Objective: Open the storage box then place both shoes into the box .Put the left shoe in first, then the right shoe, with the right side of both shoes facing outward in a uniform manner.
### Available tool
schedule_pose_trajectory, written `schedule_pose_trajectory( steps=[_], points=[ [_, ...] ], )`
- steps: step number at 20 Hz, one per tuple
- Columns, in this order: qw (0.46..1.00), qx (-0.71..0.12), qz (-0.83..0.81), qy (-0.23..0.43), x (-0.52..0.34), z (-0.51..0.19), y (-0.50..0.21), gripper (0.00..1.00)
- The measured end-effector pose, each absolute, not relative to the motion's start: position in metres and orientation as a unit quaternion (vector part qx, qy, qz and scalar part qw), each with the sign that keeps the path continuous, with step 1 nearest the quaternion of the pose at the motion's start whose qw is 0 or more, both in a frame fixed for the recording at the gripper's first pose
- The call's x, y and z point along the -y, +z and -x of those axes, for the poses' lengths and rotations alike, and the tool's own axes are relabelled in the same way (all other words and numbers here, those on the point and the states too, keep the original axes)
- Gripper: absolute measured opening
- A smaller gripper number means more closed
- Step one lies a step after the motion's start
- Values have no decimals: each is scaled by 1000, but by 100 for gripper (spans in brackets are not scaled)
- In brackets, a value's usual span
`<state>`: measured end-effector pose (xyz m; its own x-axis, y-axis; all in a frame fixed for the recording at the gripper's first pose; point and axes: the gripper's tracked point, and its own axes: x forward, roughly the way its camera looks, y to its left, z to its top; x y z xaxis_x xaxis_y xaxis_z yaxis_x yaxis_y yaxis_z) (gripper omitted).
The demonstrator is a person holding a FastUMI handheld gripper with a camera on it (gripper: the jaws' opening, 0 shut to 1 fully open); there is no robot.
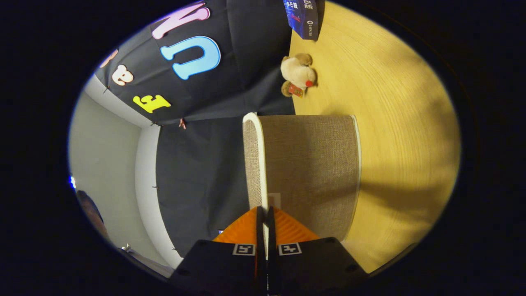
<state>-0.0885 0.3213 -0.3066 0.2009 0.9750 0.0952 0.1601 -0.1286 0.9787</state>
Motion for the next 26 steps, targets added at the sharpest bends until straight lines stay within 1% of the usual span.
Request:
schedule_pose_trajectory(
  steps=[2, 9, 12, 16, 19, 22, 26],
  points=[
    [472, -447, -621, 438, -316, 82, -288, 5],
    [503, -406, -600, 471, -327, 68, -211, 5],
    [525, -393, -570, 494, -349, 62, -170, 5],
    [565, -382, -515, 519, -400, 53, -120, 5],
    [576, -392, -497, 517, -439, 44, -97, 5],
    [570, -406, -508, 503, -475, 40, -83, 5],
    [574, -419, -506, 490, -510, 39, -89, 5]
  ],
)
